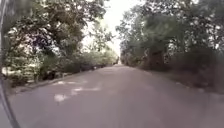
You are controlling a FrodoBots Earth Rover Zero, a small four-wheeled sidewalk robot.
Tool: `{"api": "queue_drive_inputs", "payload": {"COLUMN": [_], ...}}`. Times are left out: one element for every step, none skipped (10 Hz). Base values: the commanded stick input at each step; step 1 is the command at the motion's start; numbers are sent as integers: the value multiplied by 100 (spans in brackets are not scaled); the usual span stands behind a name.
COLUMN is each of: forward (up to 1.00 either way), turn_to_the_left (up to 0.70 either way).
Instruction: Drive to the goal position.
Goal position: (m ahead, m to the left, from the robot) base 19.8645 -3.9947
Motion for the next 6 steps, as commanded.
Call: {"api": "queue_drive_inputs", "payload": {"forward": [70, 70, 70, 70, 70, 70], "turn_to_the_left": [0, 0, 0, 0, 0, 0]}}
